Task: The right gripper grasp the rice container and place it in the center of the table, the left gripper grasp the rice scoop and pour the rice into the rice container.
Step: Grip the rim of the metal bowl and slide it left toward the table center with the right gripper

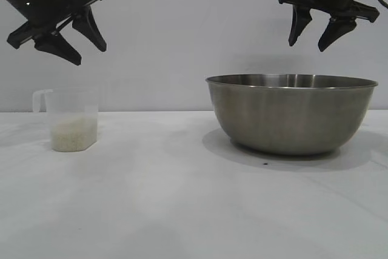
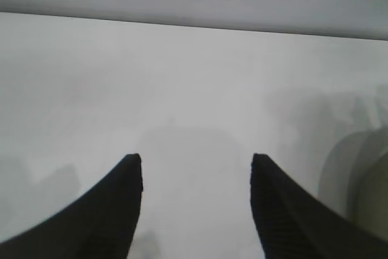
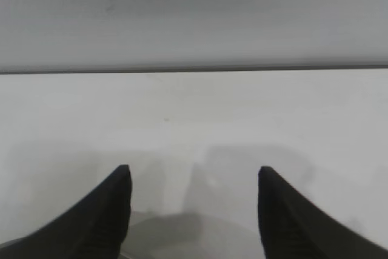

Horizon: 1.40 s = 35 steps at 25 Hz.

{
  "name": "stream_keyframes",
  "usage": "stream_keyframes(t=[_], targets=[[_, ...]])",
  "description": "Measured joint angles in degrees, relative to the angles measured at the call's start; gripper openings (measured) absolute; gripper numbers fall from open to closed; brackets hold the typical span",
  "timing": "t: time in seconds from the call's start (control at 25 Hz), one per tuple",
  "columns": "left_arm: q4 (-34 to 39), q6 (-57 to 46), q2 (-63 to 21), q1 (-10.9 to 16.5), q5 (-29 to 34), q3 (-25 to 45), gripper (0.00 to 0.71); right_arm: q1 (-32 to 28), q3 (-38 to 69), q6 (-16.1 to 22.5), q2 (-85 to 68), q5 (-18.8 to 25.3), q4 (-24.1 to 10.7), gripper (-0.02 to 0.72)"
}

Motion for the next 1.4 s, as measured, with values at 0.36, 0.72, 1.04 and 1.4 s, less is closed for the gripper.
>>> stream_keyframes(t=[0.36,0.72,1.04,1.4], targets=[[0.0,0.13,0.0,0.0,-0.01,0.0,0.342,0.0,0.0,-0.1,0.0,0.0,0.0,0.385],[0.0,0.13,0.0,0.0,0.38,0.0,0.342,0.0,-3.04,-1.16,0.0,6.16,-2.0,0.385],[0.0,0.17,0.0,0.0,0.86,0.0,0.342,0.0,-12.07,-1.28,0.0,27.78,-8.36,0.385],[0.0,0.26,0.0,0.0,0.86,0.0,0.342,0.0,-12.14,-1.05,0.81,35.04,-8.73,0.385]])
